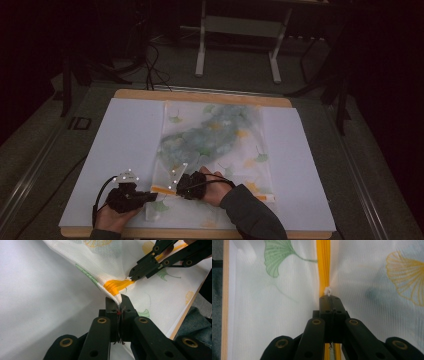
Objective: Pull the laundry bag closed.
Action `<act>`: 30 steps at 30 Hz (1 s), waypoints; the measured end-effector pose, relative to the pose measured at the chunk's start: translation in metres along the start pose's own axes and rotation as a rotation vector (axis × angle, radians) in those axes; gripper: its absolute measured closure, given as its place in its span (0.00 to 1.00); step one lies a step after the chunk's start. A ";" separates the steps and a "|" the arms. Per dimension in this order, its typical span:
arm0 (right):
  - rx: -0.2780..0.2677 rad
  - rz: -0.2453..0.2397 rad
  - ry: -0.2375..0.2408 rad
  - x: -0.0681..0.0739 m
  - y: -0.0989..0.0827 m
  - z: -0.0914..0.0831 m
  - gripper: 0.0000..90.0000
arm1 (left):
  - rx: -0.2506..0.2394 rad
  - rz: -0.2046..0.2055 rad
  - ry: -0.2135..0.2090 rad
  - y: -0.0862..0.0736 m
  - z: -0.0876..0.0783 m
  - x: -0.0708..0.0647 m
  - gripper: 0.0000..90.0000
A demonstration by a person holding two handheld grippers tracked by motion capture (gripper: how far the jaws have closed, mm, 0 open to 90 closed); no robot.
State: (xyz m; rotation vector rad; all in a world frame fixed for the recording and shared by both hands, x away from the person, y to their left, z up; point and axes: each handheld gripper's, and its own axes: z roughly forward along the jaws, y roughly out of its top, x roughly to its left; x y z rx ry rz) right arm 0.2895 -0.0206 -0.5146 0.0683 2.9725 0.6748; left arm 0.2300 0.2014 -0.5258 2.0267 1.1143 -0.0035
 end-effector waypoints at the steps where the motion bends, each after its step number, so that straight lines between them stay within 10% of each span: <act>1: 0.002 -0.002 -0.003 0.000 0.000 0.000 1.00 | 0.000 0.000 -0.001 0.000 0.000 0.000 0.98; 30: 0.049 -0.041 -0.028 0.003 -0.011 -0.008 1.00 | -0.003 -0.006 -0.004 0.000 -0.001 0.001 0.98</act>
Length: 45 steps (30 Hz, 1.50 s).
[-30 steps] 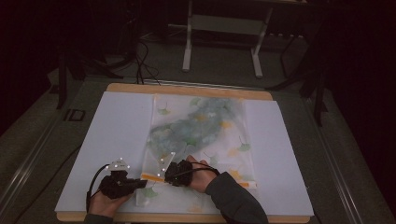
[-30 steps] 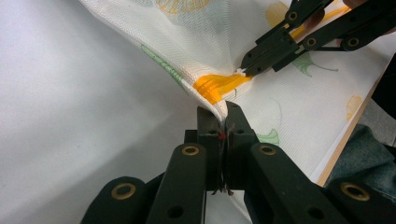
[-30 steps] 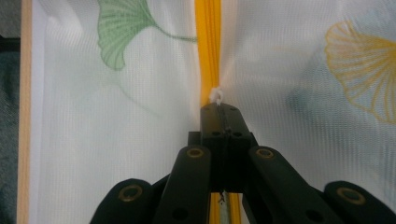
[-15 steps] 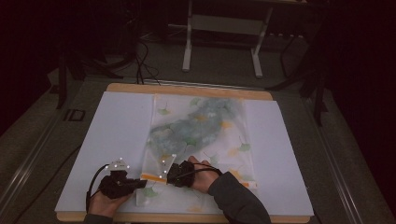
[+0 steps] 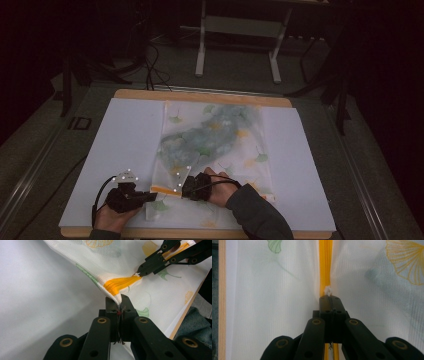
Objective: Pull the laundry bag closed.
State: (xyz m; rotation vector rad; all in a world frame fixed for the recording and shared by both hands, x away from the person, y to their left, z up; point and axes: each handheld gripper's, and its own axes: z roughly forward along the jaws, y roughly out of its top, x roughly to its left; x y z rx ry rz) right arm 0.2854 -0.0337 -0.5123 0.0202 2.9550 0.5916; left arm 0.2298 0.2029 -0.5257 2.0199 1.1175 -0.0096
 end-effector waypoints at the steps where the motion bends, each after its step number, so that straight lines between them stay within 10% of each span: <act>1: 0.004 -0.004 -0.001 0.000 -0.001 -0.001 1.00 | 0.000 -0.001 0.001 0.000 0.000 0.000 0.98; 45: 0.061 0.004 -0.045 -0.006 -0.041 -0.019 1.00 | -0.005 -0.009 0.010 -0.002 -0.002 0.003 0.98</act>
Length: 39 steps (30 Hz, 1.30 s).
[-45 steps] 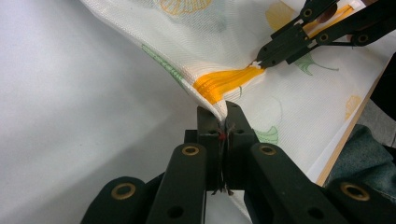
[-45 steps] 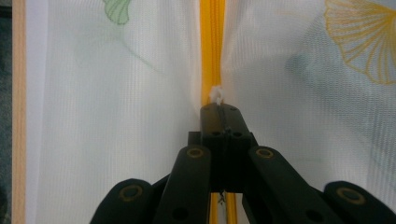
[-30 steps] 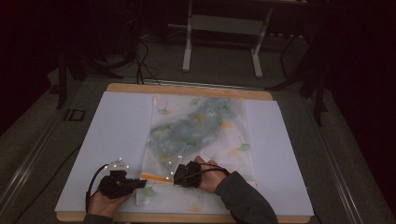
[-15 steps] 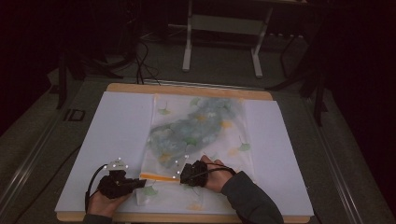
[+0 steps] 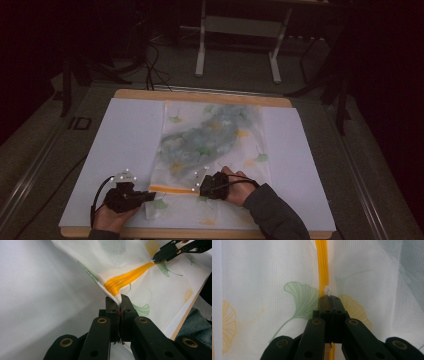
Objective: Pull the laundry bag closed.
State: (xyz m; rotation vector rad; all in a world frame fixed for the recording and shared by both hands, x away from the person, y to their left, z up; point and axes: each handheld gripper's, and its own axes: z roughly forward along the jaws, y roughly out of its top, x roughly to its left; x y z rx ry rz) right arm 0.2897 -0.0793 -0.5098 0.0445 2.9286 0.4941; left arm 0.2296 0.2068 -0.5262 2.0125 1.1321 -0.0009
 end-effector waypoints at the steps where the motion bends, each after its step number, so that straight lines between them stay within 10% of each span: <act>1: 0.000 0.003 -0.001 0.001 -0.001 0.000 1.00 | -0.001 -0.001 -0.002 0.000 0.000 0.000 0.98; 39: 0.044 0.034 -0.057 0.002 -0.047 -0.018 1.00 | -0.007 -0.004 0.004 -0.001 -0.002 0.001 0.98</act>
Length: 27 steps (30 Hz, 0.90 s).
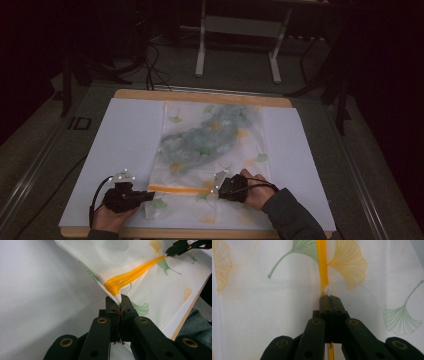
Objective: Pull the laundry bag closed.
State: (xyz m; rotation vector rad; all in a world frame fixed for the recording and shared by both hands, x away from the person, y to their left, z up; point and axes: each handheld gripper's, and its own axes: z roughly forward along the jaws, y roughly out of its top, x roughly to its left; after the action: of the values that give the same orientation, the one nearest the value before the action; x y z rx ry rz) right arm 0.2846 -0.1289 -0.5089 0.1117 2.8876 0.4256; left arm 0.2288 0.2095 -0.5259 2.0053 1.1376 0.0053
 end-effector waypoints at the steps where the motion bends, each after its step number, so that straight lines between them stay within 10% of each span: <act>1: -0.003 0.000 -0.001 0.000 -0.002 0.000 1.00 | 0.001 0.000 0.000 0.000 0.000 0.000 0.98; 27: 0.023 0.030 -0.019 -0.001 -0.028 -0.009 1.00 | -0.007 -0.003 -0.002 -0.001 -0.001 0.000 0.98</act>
State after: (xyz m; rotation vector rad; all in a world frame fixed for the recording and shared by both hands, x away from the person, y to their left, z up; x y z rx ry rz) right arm 0.2822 -0.1584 -0.5081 0.1618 2.8758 0.3950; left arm 0.2281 0.2101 -0.5257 1.9968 1.1379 0.0049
